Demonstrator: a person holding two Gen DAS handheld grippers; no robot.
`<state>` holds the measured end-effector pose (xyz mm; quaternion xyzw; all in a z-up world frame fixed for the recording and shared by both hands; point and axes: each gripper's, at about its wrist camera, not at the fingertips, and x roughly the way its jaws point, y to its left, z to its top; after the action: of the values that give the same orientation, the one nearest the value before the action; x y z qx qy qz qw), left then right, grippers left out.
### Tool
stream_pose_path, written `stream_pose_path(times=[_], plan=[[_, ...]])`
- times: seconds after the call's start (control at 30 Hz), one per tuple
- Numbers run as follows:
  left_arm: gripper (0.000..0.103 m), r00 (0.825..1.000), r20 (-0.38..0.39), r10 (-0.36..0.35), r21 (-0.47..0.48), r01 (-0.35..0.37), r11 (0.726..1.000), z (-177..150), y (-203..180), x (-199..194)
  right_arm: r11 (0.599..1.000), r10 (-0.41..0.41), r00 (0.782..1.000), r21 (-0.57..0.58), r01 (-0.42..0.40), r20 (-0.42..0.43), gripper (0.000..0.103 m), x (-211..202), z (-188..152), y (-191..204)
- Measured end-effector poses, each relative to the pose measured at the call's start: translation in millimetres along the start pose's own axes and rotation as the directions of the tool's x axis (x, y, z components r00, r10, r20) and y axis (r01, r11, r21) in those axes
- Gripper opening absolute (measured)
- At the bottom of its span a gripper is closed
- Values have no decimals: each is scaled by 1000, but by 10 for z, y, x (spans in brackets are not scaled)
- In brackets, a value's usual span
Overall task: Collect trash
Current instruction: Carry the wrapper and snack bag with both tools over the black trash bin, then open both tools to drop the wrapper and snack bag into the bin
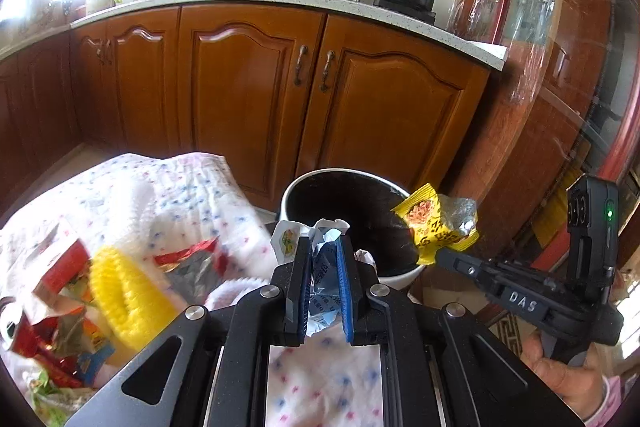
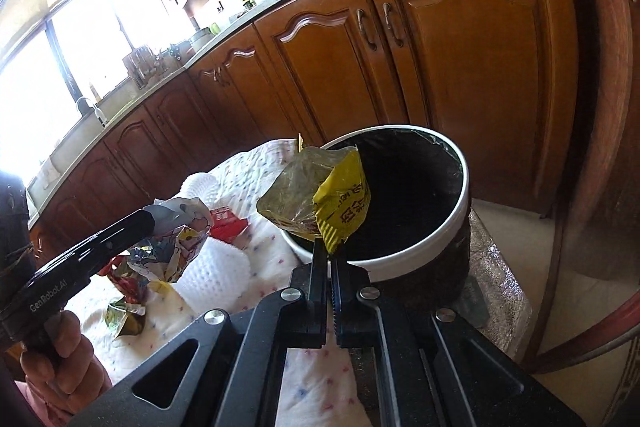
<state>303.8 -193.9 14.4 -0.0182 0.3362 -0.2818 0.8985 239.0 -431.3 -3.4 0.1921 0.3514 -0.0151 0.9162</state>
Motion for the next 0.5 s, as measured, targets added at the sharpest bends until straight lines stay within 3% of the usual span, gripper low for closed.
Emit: stream_pose_path(times=[0.5], plan=[[12, 996, -88, 2, -21, -3, 1000, 619, -28, 1222, 997, -64, 993, 38, 68, -98, 2, 494, 358, -473]])
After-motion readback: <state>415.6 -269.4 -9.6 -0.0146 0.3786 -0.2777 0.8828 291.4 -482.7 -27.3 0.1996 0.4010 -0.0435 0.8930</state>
